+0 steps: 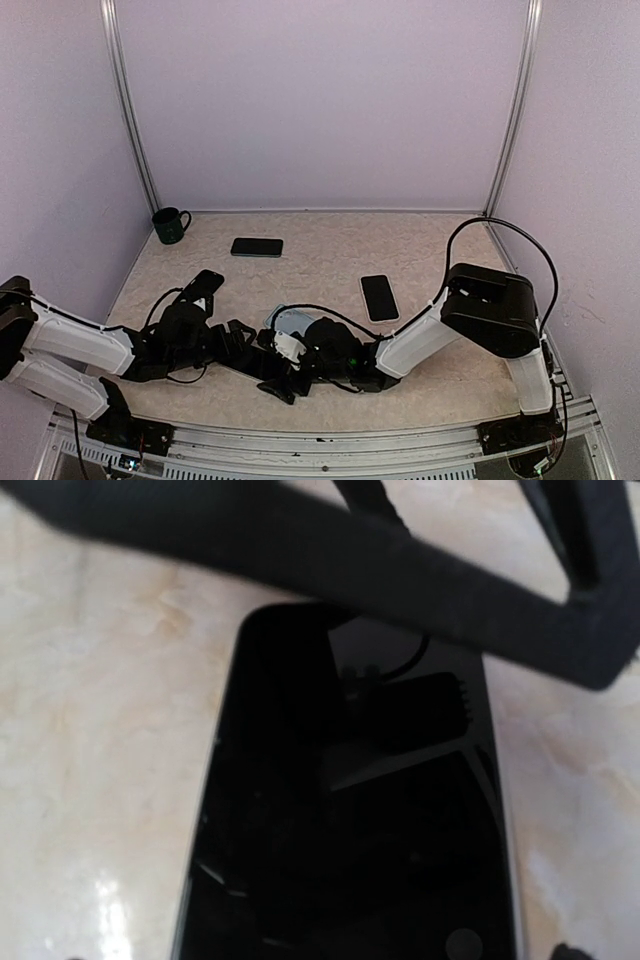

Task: Put the phone into the phone case
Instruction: Move the phone to the center of the board, then pick up the phone at the center of the board.

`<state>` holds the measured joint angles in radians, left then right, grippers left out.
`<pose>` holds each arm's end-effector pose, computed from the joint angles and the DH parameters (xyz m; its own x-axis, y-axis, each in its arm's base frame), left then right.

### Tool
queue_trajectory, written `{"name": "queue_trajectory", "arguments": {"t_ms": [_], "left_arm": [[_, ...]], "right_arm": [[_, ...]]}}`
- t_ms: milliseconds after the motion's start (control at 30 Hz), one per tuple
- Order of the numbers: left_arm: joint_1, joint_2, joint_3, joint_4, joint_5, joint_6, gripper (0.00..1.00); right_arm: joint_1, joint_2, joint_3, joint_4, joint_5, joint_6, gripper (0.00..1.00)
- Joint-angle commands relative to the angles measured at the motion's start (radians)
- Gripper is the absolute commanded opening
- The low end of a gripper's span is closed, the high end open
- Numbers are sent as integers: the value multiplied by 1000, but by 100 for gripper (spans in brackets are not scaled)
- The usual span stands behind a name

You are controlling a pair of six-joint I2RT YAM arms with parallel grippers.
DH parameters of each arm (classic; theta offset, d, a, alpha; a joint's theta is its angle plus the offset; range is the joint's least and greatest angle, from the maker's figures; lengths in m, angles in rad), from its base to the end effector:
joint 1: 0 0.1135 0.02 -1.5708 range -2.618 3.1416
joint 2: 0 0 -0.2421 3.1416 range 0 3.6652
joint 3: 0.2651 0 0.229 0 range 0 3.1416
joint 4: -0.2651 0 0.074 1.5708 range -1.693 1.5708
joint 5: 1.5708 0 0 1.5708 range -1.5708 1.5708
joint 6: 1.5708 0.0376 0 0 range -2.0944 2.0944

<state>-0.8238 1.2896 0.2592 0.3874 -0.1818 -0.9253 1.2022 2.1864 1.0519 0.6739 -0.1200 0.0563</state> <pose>0.1455 -0.1471 0.1209 -0.7430 -0.3539 -0.5681 0.0496 0.8173 -0.5741 0.1426 0.3816 0.0867 -0.2142 -0.3995 -0.8914 -0.9542 0.2806 0.1035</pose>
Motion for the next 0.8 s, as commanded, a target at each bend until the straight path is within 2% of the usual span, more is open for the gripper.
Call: {"name": "queue_trajectory", "arguments": {"t_ms": [0, 567, 767], "left_arm": [[-14, 9, 24, 5, -3, -12, 96], [-34, -12, 32, -20, -26, -17, 96], [-34, -47, 32, -51, -46, -11, 97]], "right_arm": [[-13, 54, -12, -49, -53, 29, 99], [-23, 78, -16, -8, -99, 25, 87], [-23, 87, -47, 37, -100, 20, 77]]}}
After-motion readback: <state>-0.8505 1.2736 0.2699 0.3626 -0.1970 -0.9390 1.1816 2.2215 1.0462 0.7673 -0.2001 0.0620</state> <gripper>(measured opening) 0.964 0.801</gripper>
